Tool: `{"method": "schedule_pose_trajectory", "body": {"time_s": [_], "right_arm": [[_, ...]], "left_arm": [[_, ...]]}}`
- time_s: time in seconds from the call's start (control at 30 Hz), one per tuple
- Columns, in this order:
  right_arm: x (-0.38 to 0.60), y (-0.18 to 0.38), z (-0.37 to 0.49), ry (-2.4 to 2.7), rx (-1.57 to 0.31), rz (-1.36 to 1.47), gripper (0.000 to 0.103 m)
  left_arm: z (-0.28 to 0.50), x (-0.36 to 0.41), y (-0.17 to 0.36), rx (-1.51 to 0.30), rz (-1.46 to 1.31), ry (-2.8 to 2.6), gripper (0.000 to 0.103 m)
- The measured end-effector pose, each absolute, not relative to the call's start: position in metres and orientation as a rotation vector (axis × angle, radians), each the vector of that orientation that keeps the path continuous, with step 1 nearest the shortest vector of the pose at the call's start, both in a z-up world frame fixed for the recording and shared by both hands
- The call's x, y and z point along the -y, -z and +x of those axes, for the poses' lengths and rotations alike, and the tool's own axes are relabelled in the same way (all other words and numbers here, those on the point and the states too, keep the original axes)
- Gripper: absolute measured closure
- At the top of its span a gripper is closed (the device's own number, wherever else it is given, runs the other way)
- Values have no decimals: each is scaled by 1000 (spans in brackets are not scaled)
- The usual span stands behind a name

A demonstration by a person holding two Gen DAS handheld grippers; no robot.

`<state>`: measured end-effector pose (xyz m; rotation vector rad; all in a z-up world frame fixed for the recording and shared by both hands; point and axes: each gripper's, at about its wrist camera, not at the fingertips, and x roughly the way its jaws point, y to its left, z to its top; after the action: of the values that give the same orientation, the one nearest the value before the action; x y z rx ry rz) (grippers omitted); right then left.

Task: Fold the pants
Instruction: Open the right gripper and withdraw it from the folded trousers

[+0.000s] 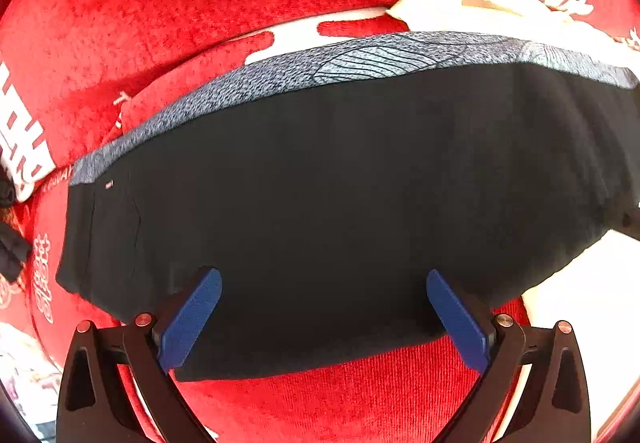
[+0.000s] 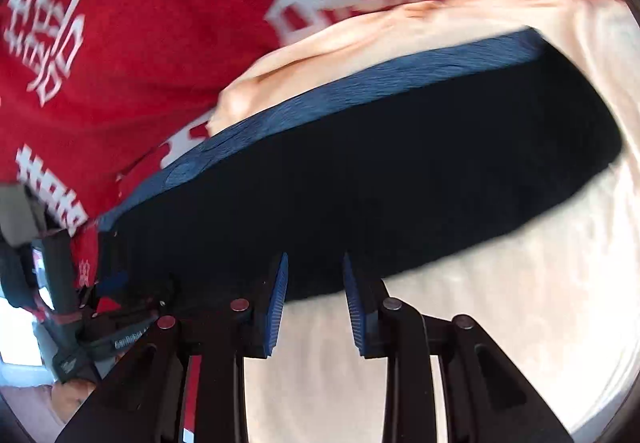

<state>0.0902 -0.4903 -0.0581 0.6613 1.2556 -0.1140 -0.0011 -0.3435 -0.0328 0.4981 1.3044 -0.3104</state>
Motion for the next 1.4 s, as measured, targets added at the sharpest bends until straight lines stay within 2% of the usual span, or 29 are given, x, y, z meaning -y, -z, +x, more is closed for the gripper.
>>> {"method": "schedule_pose_trajectory", "body": {"time_s": [0.07, 0.23, 0.67, 1.4], "right_arm": [[484, 66, 80, 129, -1311, 635, 69], [484, 58, 54, 120, -1314, 718, 69], [506, 57, -21, 262, -1321, 961, 53], [525, 67, -31, 304, -1300, 1042, 53]], "left_arm": [[2, 341, 36, -1310, 486, 305, 0], [10, 338, 42, -1312, 505, 303, 0], [28, 336, 53, -1321, 578, 293, 0], [26, 336, 52, -1329, 597, 277, 0]]}}
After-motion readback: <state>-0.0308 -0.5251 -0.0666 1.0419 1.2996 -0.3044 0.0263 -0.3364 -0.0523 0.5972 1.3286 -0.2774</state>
